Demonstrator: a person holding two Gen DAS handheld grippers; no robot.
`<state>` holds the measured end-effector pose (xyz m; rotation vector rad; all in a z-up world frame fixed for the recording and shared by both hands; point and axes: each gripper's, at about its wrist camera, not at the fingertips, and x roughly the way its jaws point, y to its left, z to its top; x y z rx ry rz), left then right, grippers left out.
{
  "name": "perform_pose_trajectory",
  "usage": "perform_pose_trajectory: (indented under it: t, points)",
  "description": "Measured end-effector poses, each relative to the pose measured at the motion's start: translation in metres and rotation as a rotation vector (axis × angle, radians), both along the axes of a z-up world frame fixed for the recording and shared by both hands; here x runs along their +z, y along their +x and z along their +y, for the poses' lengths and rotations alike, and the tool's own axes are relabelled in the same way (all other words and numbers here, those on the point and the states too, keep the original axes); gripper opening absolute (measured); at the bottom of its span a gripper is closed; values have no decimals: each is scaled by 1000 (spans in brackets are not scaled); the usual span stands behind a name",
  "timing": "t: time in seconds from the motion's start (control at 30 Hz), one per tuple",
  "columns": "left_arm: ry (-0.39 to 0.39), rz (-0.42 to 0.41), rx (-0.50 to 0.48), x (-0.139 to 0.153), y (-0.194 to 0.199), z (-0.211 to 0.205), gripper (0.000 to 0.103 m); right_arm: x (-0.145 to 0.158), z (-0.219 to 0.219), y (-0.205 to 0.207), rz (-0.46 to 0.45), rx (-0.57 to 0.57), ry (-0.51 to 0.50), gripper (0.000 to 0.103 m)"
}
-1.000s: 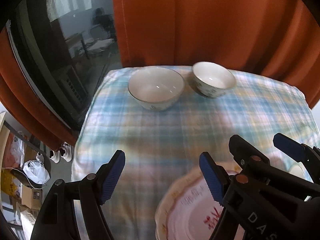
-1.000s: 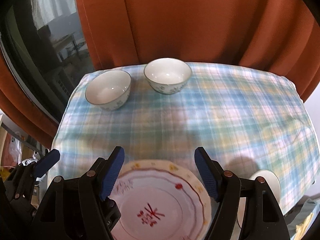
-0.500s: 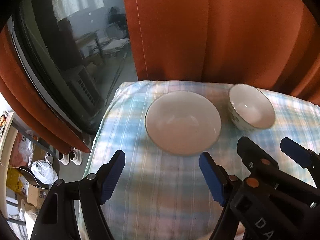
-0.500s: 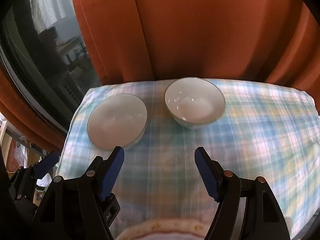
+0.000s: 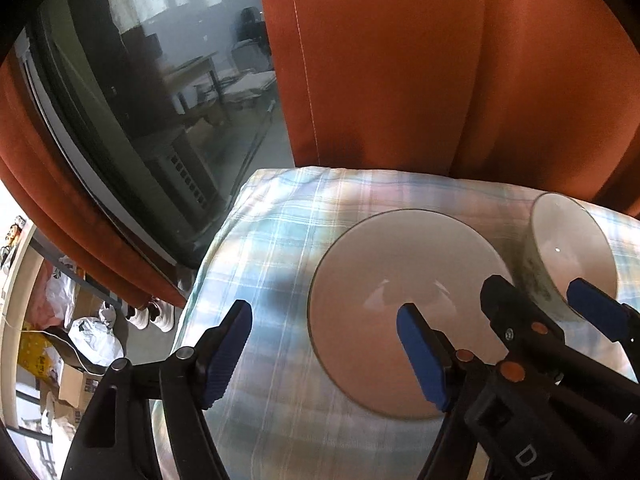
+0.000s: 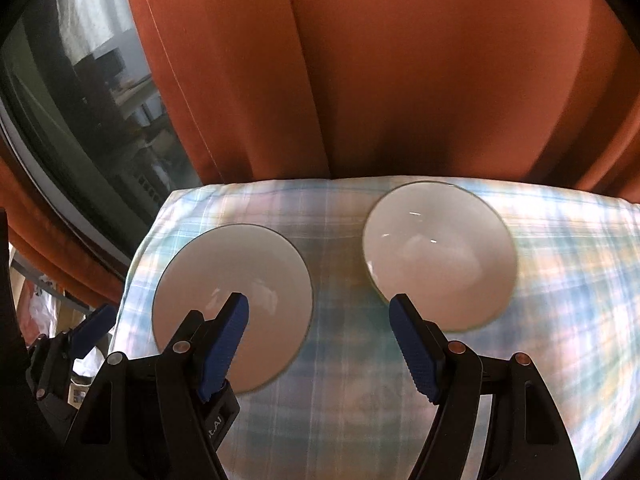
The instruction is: Organize plates and bowls
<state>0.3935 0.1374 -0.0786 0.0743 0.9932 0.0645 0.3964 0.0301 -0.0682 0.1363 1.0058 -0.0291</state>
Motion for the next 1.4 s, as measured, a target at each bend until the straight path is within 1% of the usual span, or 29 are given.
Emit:
perform_pose_trajectory:
  t: [0.07, 0.17, 0.2, 0.23, 0.27, 0.3, 0.37, 0.4, 0.43, 0.47, 0.5, 0.53, 0.6, 0.7, 0.8, 0.9, 1.1, 1.4]
  points:
    - [10, -6, 8, -3, 6, 0, 75, -7, 1, 8, 0, -1, 12, 74]
    - [4, -3, 26, -9, 15, 0, 72, -13, 2, 17, -12, 2, 26, 65]
    - [-3, 2, 29, -12, 17, 2, 69, -15, 3, 22, -12, 3, 27, 63]
    - [-1, 7, 32, -15, 20, 3, 67, -17, 4, 24, -10, 4, 26, 59]
    - [3, 9, 34, -17, 21, 3, 65, -20, 4, 28, -7, 7, 28, 51]
    - [5, 10, 34, -18, 22, 2, 62, -22, 5, 31, -3, 9, 29, 48]
    - [-1, 22, 32, -23, 24, 4, 56, -29, 5, 35, 18, 12, 40, 40]
    - [-4, 29, 30, -25, 25, 3, 50, -31, 4, 36, 24, 12, 51, 38]
    - [-6, 34, 26, -26, 25, 3, 44, -34, 5, 36, 30, 11, 57, 32]
    - [-7, 38, 24, -27, 25, 2, 41, -37, 4, 37, 35, 11, 60, 29]
    - [-14, 44, 22, -28, 26, 2, 35, -39, 4, 38, 39, 10, 63, 22]
    - [-22, 48, 22, -29, 26, 1, 28, -40, 4, 38, 42, 10, 66, 20]
    - [-36, 53, 19, -29, 26, 0, 26, -41, 3, 38, 42, 11, 73, 20]
    - [-28, 51, 16, -28, 25, -2, 26, -41, 1, 39, 48, 14, 91, 19]
    - [-31, 63, 8, -27, 24, -3, 25, -41, 1, 39, 57, 26, 81, 19]
    - [-34, 53, 4, -20, 20, -4, 25, -37, 2, 36, 52, 31, 64, 19]
    - [-38, 21, -3, 3, 13, -4, 25, -19, 0, 30, 22, 25, 63, 19]
    - [-44, -40, -19, 47, -11, -5, 25, 23, -4, 6, -29, 16, 59, 19]
